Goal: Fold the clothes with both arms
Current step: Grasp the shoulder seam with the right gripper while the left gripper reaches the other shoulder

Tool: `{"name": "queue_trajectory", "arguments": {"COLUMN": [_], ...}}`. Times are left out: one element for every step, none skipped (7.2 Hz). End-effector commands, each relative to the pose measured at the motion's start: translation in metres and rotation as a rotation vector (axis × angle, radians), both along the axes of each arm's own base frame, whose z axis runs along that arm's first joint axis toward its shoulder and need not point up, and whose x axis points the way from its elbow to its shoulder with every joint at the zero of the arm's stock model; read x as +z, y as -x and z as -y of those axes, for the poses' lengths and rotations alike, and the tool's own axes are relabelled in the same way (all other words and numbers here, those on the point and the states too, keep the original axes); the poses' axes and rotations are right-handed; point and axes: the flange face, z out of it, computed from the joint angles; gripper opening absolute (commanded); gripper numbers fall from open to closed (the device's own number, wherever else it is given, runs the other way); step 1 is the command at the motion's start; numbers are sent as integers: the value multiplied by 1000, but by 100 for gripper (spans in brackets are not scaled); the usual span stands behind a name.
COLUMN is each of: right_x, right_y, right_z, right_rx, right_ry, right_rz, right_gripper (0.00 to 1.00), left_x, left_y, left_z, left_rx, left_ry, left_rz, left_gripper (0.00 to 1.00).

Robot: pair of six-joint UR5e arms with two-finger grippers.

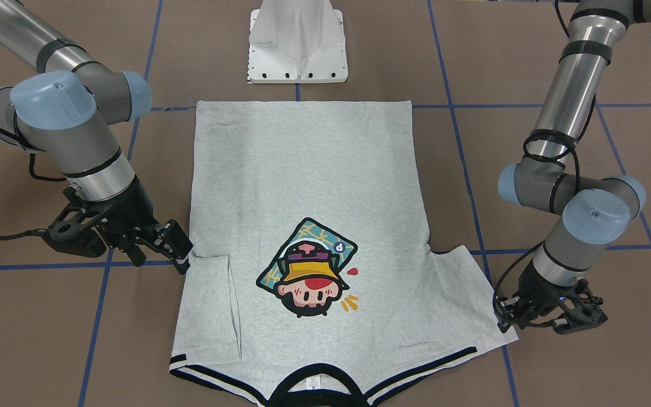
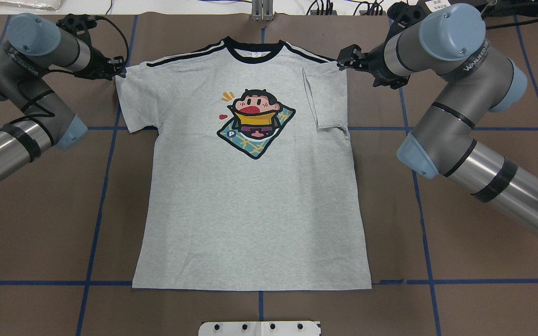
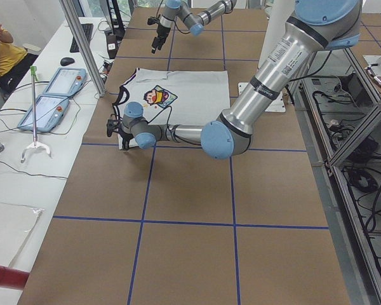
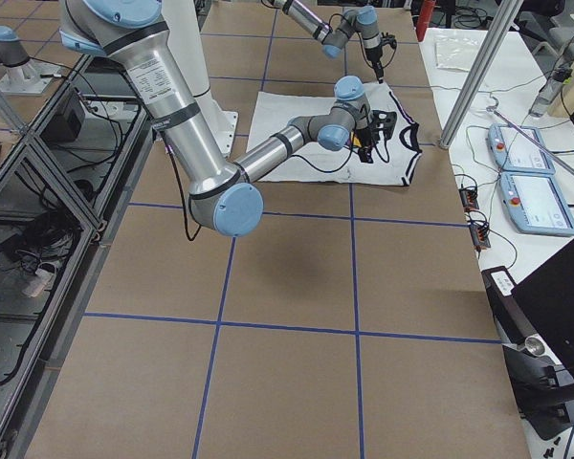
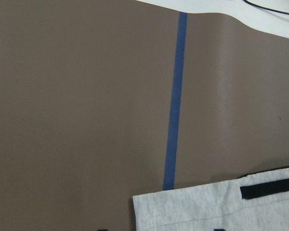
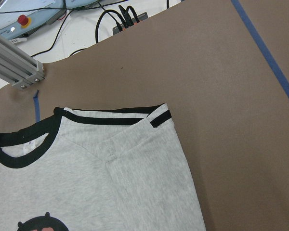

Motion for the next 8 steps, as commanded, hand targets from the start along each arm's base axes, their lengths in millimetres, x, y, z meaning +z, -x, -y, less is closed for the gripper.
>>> {"name": "queue_trajectory", "arguments": {"right_x": [0,1,0,0,1,1,0,0], "right_y": [0,0,0,0,0,0,0,0], "right_z": [0,0,0,0,0,0,0,0], "right_rx": [0,0,1,1,1,1,0,0], "right_ry": [0,1,1,1,2,2,1,1], "right_rz": [0,-1,0,0,-1,-1,1,1], "right_gripper": [100,100,100,100,100,100,100,100], "left_x": [-1,2,2,4,4,-1,-25,-67], "left_y": [-1,-2,-2,-6,-6,-7,-11,-12], "left_z": [1,1,1,-1,-1,0,5,6], "left_rx": [-1,1,1,6,6,6,4,3], "left_ry": [0,1,1,3,3,0,-20,-37], "left_rz": [1,2,2,4,4,-1,-21,-43], "left_gripper": [42,38,30,19,0,0,0,0]}}
